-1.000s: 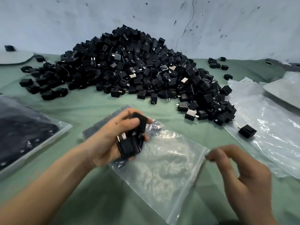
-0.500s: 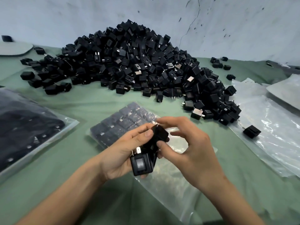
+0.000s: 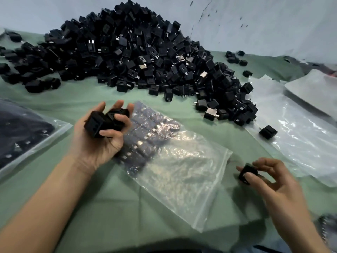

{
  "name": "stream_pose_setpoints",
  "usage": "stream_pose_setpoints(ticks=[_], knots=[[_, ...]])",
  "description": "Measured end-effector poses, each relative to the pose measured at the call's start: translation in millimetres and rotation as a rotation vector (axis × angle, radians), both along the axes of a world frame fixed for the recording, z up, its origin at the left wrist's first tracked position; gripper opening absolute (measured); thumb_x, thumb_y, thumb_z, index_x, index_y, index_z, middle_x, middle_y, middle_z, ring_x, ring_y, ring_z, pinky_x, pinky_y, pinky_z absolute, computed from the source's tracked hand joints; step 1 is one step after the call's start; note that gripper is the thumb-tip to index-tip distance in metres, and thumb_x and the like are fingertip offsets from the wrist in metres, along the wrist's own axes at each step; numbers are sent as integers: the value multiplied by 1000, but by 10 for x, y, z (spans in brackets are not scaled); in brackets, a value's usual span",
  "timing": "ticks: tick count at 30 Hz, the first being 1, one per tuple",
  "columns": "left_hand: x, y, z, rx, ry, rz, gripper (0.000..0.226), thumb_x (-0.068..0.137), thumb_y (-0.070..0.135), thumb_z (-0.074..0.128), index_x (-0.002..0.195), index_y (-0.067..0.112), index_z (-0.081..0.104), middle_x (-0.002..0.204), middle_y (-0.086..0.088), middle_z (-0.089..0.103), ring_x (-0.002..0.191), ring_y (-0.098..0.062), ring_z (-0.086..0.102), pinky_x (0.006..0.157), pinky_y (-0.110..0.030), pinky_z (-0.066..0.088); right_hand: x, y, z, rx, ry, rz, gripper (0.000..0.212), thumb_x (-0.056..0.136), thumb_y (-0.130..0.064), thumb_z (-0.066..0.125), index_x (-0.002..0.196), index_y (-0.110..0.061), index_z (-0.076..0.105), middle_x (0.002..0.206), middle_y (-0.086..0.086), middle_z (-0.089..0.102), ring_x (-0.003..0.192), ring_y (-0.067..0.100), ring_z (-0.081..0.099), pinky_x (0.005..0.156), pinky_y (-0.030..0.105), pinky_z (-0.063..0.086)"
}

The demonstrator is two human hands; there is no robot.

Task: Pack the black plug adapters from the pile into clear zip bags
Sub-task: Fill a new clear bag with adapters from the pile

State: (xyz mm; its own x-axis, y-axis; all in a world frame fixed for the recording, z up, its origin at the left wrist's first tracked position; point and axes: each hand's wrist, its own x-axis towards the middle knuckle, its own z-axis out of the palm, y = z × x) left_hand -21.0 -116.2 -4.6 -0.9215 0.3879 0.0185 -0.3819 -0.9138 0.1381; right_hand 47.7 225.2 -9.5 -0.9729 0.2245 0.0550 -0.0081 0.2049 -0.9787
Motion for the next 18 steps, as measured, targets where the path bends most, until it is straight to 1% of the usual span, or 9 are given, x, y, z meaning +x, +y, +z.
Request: stream_pose_setpoints(ticks=[1, 3, 5, 7, 11, 13, 15, 16, 18], knots=[[-4, -17, -4, 11, -2, 14, 28, 83, 7, 63, 110, 1, 58, 112, -23, 59, 69, -26, 64, 36, -24, 50, 19, -9, -22, 88, -19, 6, 32, 77, -3, 71, 94, -30, 66, 96, 4, 68, 73, 5, 69, 67, 13, 52], [-15, -33, -15, 19, -8, 31, 28, 83, 7, 63, 110, 2, 58, 111, -23, 58, 69, -26, 63, 36, -24, 50, 42, -62, -42, 180, -40, 42, 40, 80, -2, 70, 105, -33, 69, 85, 5, 64, 60, 4, 58, 59, 7, 44], [-20, -46, -25, 17, -19, 48, 28, 83, 8, 62, 110, 2, 58, 111, -23, 58, 68, -26, 63, 35, -24, 49, 49, -147, -52, 90, -52, 93, 38, 80, 3, 68, 107, -23, 71, 72, 8, 58, 49, 5, 51, 53, 8, 42], [-19, -59, -32, 17, -18, 55, 28, 84, 10, 61, 110, 3, 58, 112, -22, 58, 68, -26, 62, 36, -24, 49, 24, -242, -68, -1, -83, 108, 33, 80, 6, 66, 104, -15, 71, 66, 8, 62, 48, 9, 53, 52, 12, 45], [-19, -67, -40, 28, -1, 66, 28, 84, 11, 62, 111, 3, 58, 112, -22, 57, 68, -26, 62, 36, -26, 50, -32, -377, -112, -273, -178, 112, 26, 77, 11, 64, 100, -3, 66, 88, 14, 72, 54, 15, 62, 52, 19, 51], [-21, -73, -44, 36, 9, 64, 28, 84, 11, 63, 111, 3, 58, 112, -22, 57, 68, -26, 62, 36, -26, 50, -29, -438, -125, -261, -179, 186, 29, 75, 14, 65, 100, 0, 64, 88, 12, 72, 53, 11, 59, 49, 17, 48], [-22, -77, -50, 42, 20, 54, 28, 85, 11, 62, 111, 3, 57, 112, -22, 57, 69, -26, 62, 37, -26, 51, -8, -503, -139, -89, -137, 276, 37, 72, 9, 72, 103, -9, 68, 91, 2, 75, 66, 9, 66, 60, 16, 51], [-25, -78, -51, 43, 25, 49, 28, 85, 11, 62, 112, 4, 57, 112, -22, 57, 69, -26, 62, 38, -26, 51, 0, -520, -157, 108, -82, 287, 43, 70, 3, 77, 106, -19, 71, 95, -6, 74, 78, 8, 67, 69, 15, 51], [-24, -79, -55, 43, 28, 50, 27, 87, 13, 60, 112, 4, 57, 113, -21, 57, 69, -26, 62, 38, -25, 51, 5, -530, -160, 579, 95, 239, 55, 67, -9, 83, 112, -37, 67, 113, -20, 66, 95, 10, 57, 82, 20, 44]])
